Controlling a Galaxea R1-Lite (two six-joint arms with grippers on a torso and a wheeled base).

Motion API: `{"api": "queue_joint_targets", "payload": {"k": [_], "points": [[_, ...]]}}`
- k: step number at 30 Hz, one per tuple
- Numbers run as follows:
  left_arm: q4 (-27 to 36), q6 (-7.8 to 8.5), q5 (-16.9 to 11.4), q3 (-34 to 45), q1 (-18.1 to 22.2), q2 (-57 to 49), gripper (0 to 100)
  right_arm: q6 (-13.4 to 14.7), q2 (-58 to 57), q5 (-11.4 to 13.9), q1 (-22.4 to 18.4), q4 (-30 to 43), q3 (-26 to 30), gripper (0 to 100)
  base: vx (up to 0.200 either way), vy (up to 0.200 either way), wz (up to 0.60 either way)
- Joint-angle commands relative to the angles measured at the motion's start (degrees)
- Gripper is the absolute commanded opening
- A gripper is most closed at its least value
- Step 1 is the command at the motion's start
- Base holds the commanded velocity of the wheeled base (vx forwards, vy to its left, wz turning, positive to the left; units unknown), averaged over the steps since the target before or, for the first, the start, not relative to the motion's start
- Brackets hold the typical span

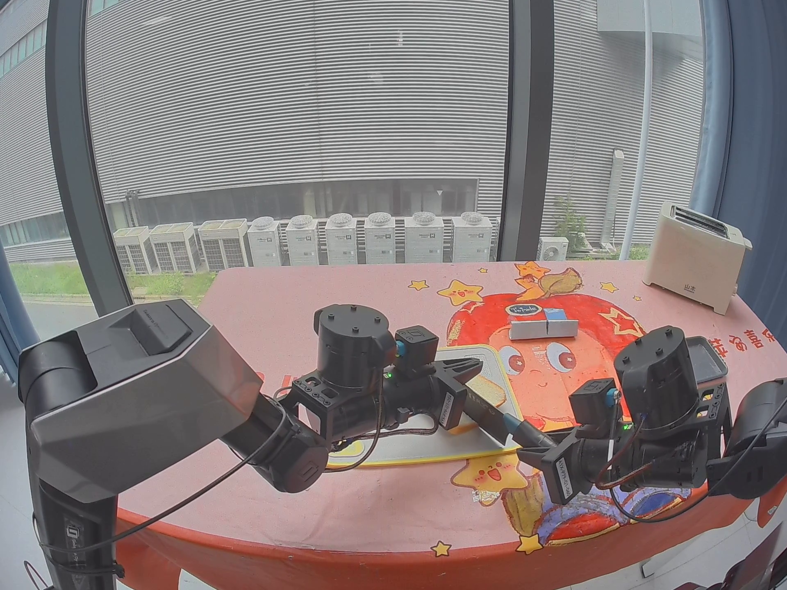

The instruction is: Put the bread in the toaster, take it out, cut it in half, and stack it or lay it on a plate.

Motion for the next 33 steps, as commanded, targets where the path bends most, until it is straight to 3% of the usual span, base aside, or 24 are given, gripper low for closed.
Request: {"api": "queue_joint_targets", "payload": {"k": [1,12,18,33], "points": [[-1.45,-1.25,0.01,0.44,0.15,-1.1,0,-0.03,0.01,-0.02,-0.22,-0.09,-0.24,0,0.0,0.0,0.0],[-4.35,-1.25,0.36,3.52,-0.02,-1.8,0,0.06,-0.08,0.07,-0.57,-0.01,-0.68,0,0.0,0.0,0.0],[-6.55,-1.25,0.36,4.22,-0.2,-0.75,0,2.96,0.1,1.04,-0.57,0.17,-1.04,0,0.0,0.0,0.0],[-6.64,-1.16,0.45,4.22,-0.2,2.15,0,3.23,0.45,1.21,-0.66,0.26,-1.83,0,0.0,0.0,0.0]]}}
